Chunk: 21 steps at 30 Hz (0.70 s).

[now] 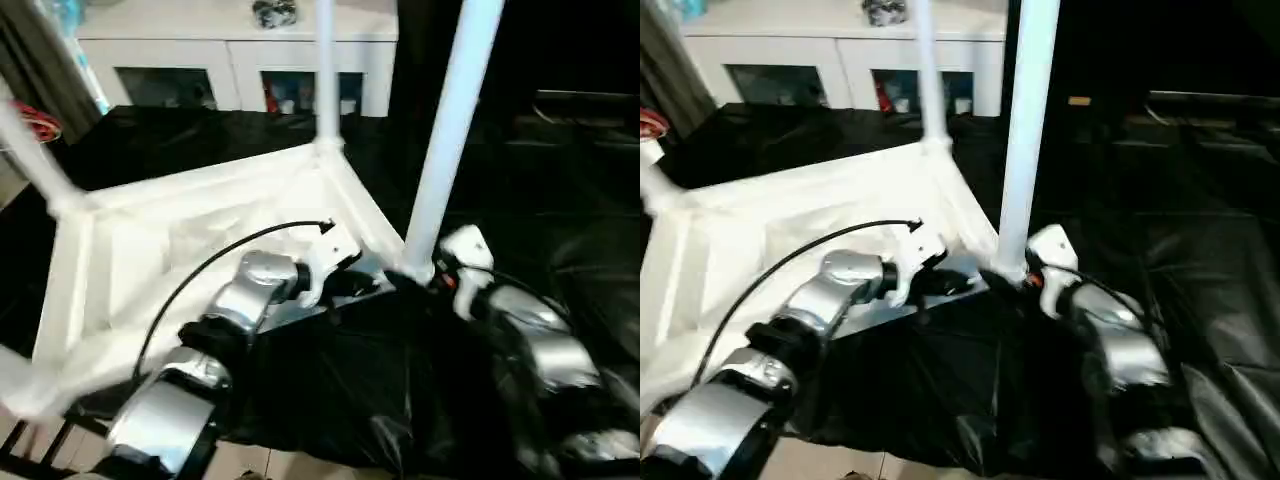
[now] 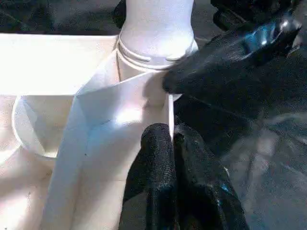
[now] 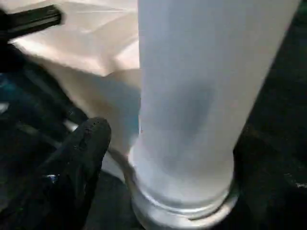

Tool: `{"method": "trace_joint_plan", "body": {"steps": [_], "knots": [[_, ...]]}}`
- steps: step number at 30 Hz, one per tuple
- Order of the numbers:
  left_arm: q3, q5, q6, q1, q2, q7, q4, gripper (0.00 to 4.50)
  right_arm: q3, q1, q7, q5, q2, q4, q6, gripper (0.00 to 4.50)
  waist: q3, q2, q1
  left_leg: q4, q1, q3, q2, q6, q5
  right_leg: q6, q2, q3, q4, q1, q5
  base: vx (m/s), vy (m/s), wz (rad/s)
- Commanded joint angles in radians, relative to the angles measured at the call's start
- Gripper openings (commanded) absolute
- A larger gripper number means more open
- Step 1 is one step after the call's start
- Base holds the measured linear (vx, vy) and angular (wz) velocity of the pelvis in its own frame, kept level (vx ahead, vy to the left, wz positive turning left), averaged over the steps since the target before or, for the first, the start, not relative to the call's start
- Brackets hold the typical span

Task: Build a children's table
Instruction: Rotate leg to tighten

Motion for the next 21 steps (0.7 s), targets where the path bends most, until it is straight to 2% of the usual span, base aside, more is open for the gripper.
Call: {"method": "trace_joint_plan", "body": {"steps": [1,7,12,20,21], "knots": [[-0.022,-0.029,-0.027,0.007,0.004,-0.092,-0.05,0.0,0.056,0.031,0.104,0.021,-0.011,-0.022,0.032,4.09,-0.058,-0.013,0.005,-0.067,0.007,-0.007,0.02,0.095,-0.228,-0.277,-0.039,0.02,-0.069,0.052,-0.179,0.0,0.0,0.0],[-0.041,-0.054,-0.036,0.038,0.06,-0.244,-0.102,0.0,0.089,0.075,0.23,0.047,-0.069,-0.097,0.058,4.09,-0.06,-0.015,0.014,-0.068,0.006,-0.008,0.023,0.094,-0.217,-0.28,-0.04,0.022,-0.065,0.051,-0.164,0.0,0.0,0.0],[-0.049,-0.064,-0.031,0.047,0.083,-0.294,-0.118,0.0,0.102,0.085,0.268,0.05,-0.088,-0.118,0.074,4.09,-0.06,-0.013,0.018,-0.07,0.008,-0.008,0.025,0.082,-0.221,-0.281,-0.041,0.023,-0.064,0.05,-0.166,0.0,0.0,0.0],[-0.059,-0.068,-0.009,0.061,0.114,-0.349,-0.142,0.0,0.115,0.099,0.331,0.079,-0.117,-0.16,0.126,3.48,-0.06,-0.012,0.021,-0.07,0.009,-0.008,0.024,0.077,-0.22,-0.279,-0.041,0.023,-0.064,0.051,-0.169,0.0,0.0,0.0],[-0.061,-0.068,-0.003,0.064,0.117,-0.357,-0.147,0.0,0.116,0.101,0.333,0.081,-0.117,-0.165,0.132,3.23,-0.06,-0.012,0.021,-0.07,0.009,-0.008,0.024,0.077,-0.218,-0.28,-0.041,0.023,-0.064,0.05,-0.167,0.0,0.0,0.0]]}}
